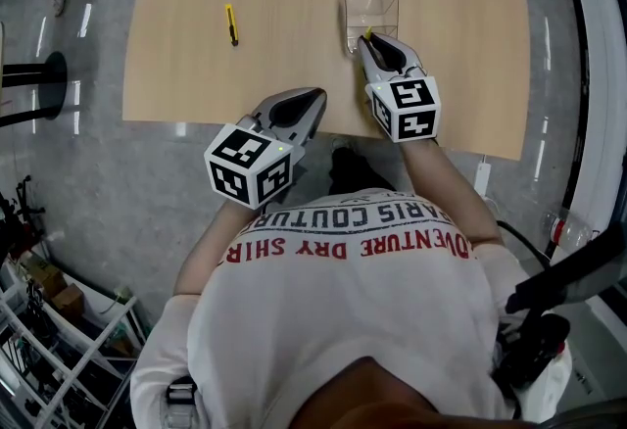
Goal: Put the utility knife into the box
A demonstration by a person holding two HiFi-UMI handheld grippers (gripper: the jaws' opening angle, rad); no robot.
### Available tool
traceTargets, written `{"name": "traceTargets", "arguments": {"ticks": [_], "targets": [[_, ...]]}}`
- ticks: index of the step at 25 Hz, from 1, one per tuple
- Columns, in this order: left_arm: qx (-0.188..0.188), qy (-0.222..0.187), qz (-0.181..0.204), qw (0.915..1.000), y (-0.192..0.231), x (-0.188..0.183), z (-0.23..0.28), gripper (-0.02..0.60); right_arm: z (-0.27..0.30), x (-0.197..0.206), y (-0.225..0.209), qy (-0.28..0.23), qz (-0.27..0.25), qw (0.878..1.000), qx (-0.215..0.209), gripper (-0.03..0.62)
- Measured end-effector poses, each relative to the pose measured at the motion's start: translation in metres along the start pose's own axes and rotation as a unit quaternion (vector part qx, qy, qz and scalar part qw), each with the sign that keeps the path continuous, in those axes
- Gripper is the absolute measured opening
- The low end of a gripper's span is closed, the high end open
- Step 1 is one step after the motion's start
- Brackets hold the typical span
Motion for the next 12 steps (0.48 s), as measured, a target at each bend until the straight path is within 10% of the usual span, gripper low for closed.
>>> {"name": "traceTargets", "arguments": {"ticks": [12], "targets": [[-0.003, -0.003, 0.002, 1.0000, 0.0000, -0.0058, -0.0059, 0.002, 0.0012, -0.0072, 0.0008, 0.000, 0.004, 1.000, -0.006, 0.046]]}}
Point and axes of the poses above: the fingertips, and each gripper's own axes: z forward along the fingers, y to its left, x out of its underside, the point moved 8 cm from there along -z, backward along the fingers, and after that the axes turned 4 degrees about z, right-handed, at the moved point
